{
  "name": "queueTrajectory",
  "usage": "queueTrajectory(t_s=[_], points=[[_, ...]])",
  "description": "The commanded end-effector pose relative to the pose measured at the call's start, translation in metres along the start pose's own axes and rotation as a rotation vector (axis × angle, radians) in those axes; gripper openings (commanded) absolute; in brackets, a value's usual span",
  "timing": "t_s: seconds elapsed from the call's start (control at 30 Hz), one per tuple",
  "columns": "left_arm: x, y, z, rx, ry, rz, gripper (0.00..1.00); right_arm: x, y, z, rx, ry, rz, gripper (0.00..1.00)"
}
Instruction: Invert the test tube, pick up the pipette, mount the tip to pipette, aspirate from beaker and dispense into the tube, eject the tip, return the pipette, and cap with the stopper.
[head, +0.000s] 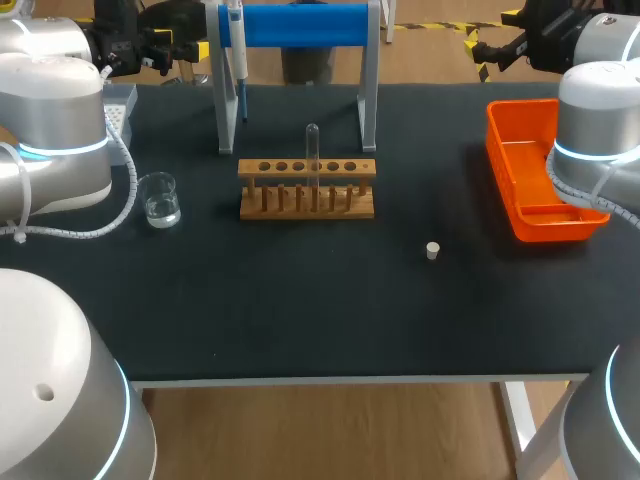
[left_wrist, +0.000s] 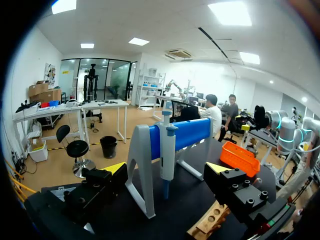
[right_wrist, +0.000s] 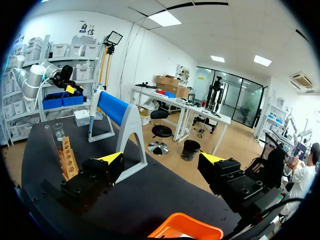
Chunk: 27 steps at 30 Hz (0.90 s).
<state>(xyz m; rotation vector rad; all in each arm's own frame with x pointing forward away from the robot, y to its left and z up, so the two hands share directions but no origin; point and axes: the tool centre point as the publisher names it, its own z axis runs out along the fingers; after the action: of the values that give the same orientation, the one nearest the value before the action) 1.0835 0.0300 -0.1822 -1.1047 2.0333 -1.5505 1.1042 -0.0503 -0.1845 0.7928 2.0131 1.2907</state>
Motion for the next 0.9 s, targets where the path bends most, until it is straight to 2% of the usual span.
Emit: queueTrajectory(t_s=[0.03,0.57,0.77,0.9], points=[[0.000,0.000,0.000,0.000,0.000,0.000,1.00,0.000,0.000,0.000,0.000,0.000,0.000,1.00],[0.000,0.000,0.000,0.000,0.000,0.000,1.00,0.000,0.000,0.000,0.000,0.000,0.000,1.00],[0.000,0.000,0.000,0.000,0.000,0.000,1.00,0.021,0.003,-0.019,-0.043,0.063,-0.014,1.00],[0.000,0.000,0.000,0.000,0.000,0.000,1.00,0.046,0.002,-0.035,-0.069,0.128,-0.020,1.00]])
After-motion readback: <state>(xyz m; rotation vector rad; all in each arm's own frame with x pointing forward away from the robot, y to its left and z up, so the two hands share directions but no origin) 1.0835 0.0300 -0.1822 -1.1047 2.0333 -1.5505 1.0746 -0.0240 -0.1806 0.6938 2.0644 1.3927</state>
